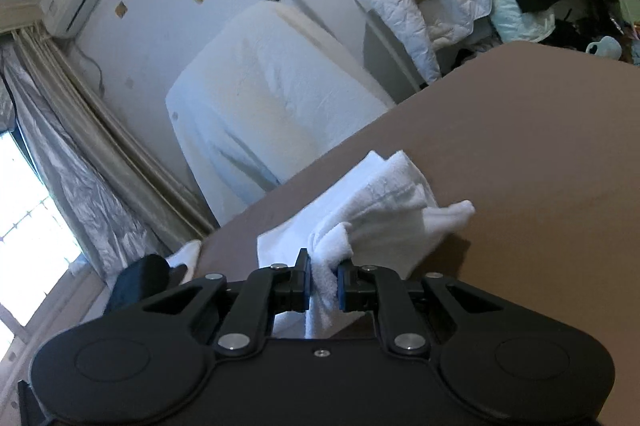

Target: Fold clothes

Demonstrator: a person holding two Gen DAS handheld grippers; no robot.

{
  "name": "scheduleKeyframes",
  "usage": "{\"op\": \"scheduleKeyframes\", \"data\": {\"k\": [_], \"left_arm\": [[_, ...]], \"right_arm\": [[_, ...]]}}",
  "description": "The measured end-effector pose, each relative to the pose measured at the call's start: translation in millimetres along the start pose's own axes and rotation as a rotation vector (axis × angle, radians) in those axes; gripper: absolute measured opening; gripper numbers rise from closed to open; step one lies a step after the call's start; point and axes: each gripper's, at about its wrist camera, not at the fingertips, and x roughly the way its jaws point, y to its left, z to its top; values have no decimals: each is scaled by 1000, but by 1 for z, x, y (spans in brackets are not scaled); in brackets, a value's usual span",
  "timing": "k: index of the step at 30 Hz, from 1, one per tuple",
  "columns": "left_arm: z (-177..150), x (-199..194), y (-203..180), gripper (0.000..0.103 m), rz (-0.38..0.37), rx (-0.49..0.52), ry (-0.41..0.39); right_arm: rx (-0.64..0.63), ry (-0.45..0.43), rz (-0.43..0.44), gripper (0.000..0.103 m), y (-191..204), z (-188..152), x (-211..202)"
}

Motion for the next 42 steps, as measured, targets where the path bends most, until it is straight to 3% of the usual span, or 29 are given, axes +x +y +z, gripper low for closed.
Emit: {"op": "scheduleKeyframes", "data": {"k": [4,9,14,18,21,26,32,34,36,40,42], "left_arm": [[26,-31,9,6,-14,-11,-35],[32,-69,26,6,-92,-181,-75],[67,-104,20,7,29,-183,-114],[74,-107,32,7,35,-237,-44],[56,-86,46,8,-24,-298,30],[38,-13,75,8,5,-202,165],[30,93,144,9,21,-263,237],[15,141,164,9,-1,-333,291],[-8,180,181,9,-35,-474,350],[-55,207,198,9,-60,-671,426],[-57,201,202,9,-46,-668,407]], "right_arm": [[-30,11,32,15,25,24,-9],[-75,38,96,14,54,39,-43],[-209,-6,101,14,79,30,-79],[-107,27,168,14,72,37,-80],[-116,57,153,15,61,38,-56],[-2,118,64,15,31,34,30],[231,172,41,15,-4,67,143],[316,217,-7,16,-22,72,182],[369,251,-68,16,-41,69,215],[469,361,-65,20,-71,59,265],[510,368,-60,20,-77,57,272]]}}
